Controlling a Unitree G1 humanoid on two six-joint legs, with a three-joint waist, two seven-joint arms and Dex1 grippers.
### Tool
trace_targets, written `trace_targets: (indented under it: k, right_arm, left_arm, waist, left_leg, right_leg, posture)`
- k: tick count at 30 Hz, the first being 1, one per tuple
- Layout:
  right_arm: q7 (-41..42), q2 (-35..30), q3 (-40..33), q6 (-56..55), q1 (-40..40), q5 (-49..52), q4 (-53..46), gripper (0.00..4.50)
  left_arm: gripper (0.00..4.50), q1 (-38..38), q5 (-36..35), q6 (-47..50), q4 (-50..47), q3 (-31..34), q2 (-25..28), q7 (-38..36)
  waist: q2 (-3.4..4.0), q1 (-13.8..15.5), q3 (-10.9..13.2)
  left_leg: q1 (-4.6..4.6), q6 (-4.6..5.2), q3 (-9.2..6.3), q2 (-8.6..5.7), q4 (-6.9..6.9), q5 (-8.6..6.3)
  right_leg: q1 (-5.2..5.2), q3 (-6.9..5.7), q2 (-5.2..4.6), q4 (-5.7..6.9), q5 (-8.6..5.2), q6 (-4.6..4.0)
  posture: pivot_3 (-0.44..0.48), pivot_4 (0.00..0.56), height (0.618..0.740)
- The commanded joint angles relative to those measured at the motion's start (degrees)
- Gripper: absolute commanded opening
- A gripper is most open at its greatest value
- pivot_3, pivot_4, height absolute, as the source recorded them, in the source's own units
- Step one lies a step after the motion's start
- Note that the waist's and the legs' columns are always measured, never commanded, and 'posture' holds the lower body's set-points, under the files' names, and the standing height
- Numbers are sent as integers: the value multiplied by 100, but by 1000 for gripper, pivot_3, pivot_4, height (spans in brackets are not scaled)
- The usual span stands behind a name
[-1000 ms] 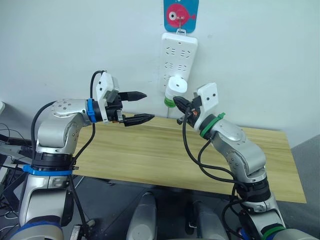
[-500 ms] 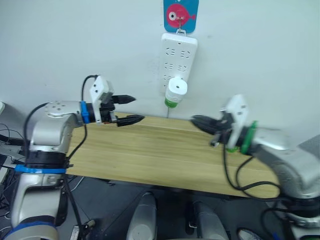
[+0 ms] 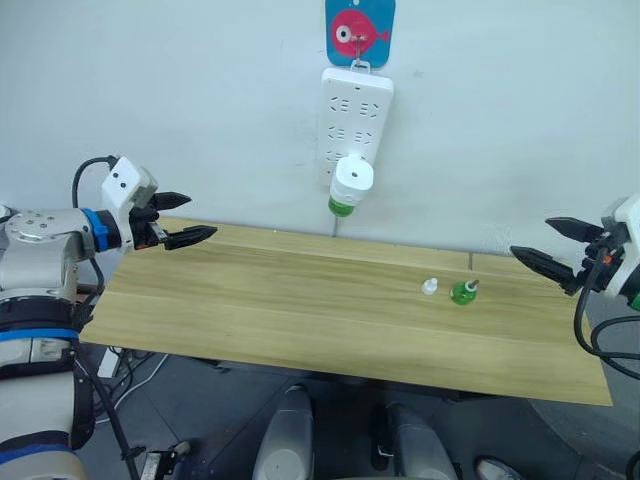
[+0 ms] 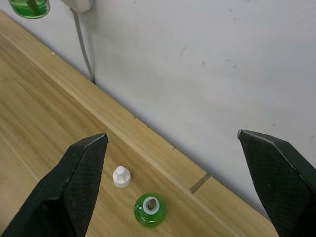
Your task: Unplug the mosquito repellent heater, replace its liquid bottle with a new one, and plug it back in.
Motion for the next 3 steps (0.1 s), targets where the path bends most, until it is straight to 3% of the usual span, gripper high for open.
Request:
trace_targets:
  k: [1,3]
  right_arm:
    - [-9,-89,-53,-228,-85,-85,24,4486]
    - [-36,-70,-28,-246,-144,-96,58,4486]
  left_arm:
    - [4500,-126,-3,-105,8,141,62,-17]
    - [4500,-116,1,-123,-17,126,56,-53]
  waist:
    - [0,1,0]
    - [0,1,0]
  left_leg:
    - [0,0,0,0,0,0]
    - [0,0,0,0,0,0]
  right_leg:
    - [0,0,0,0,0,0]
    - [0,0,0,0,0,0]
  posture:
    - [350,165,740]
    - [350,165,740]
